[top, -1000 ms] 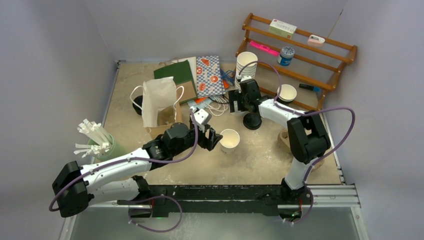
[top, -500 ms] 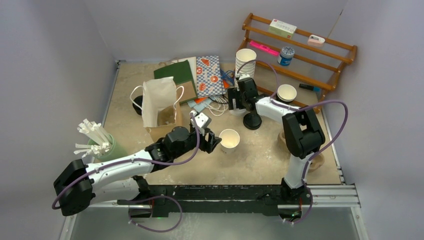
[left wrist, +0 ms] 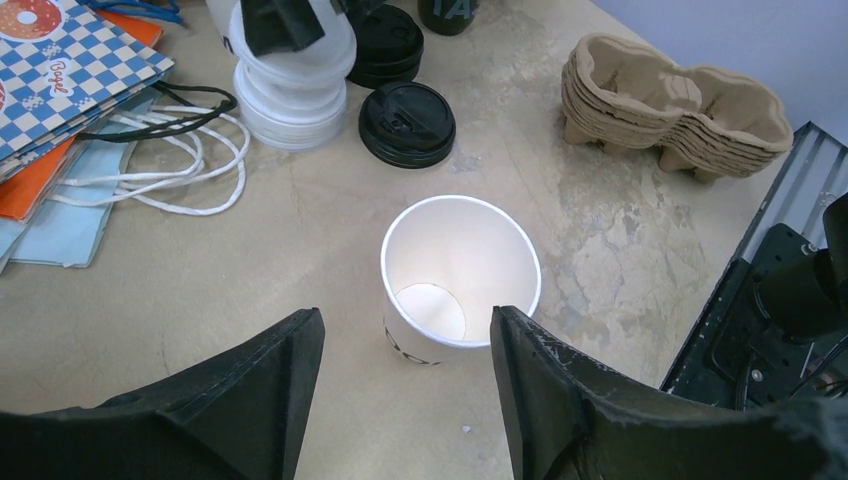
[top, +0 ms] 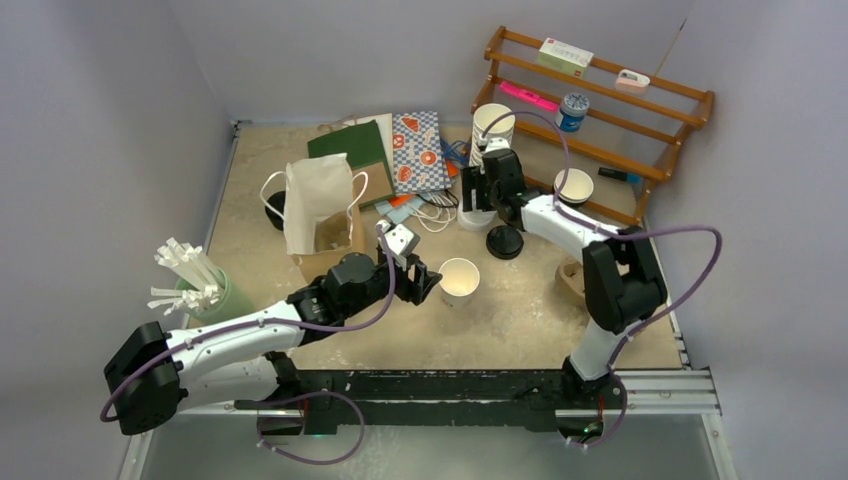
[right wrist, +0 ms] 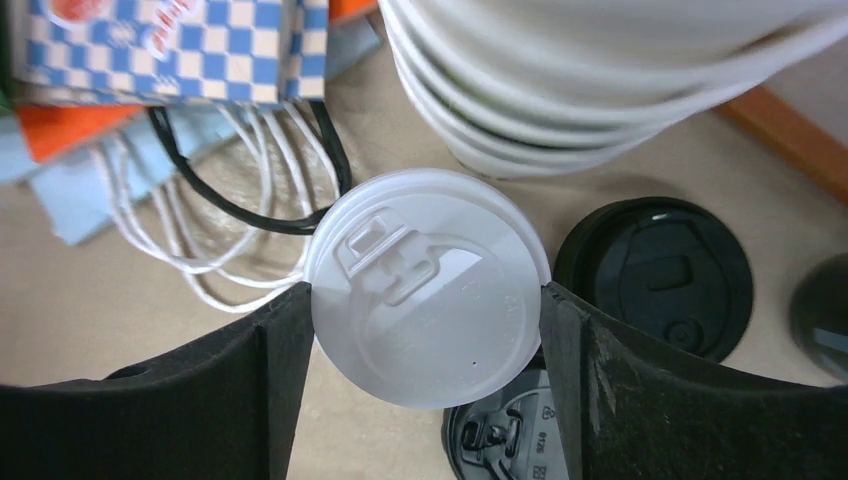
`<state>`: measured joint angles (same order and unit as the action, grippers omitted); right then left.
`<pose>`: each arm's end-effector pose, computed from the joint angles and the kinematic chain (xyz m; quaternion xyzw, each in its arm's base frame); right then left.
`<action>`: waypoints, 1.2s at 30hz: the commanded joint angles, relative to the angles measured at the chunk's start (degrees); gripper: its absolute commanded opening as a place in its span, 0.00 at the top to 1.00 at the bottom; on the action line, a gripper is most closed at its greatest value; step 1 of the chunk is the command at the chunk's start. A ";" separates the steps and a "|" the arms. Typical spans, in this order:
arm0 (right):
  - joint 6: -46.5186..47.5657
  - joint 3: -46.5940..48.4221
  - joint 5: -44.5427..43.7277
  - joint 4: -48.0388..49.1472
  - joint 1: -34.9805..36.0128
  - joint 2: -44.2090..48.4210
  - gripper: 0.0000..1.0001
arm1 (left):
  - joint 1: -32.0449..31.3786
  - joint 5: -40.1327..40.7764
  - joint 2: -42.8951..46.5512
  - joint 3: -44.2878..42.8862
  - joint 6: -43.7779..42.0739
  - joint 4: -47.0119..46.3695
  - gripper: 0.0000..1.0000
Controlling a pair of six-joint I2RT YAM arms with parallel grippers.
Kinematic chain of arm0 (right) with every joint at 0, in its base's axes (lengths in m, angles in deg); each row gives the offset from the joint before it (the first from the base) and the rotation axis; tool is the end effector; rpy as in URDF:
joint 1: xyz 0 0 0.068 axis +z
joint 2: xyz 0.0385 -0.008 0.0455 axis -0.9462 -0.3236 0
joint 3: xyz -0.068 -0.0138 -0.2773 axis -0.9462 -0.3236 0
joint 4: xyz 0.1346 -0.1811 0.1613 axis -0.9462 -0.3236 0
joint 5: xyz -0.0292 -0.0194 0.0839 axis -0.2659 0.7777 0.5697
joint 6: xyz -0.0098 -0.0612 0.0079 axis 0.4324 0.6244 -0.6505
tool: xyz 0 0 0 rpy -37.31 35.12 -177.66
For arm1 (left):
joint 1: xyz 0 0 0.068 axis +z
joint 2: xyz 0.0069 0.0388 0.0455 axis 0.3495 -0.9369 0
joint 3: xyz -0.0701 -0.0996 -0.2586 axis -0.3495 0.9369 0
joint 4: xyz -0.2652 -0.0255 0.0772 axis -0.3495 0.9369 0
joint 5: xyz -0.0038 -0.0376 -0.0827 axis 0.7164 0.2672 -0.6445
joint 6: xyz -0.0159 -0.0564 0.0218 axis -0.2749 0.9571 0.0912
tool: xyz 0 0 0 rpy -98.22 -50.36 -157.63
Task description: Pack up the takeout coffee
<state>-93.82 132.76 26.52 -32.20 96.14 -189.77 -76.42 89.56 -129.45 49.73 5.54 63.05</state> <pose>0.3921 0.1727 0.2254 -0.0568 0.8779 0.0657 0.4710 0.1506 -0.2135 0.2560 0.2338 0.7428 -0.3318 0.5325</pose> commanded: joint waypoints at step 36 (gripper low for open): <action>-5.59 -10.55 17.61 -27.65 8.27 36.89 0.33 | -0.20 0.10 2.66 0.16 9.57 2.32 0.47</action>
<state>-98.17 123.50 42.14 -60.02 103.26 -154.06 -76.42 89.32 -128.97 49.73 12.14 64.86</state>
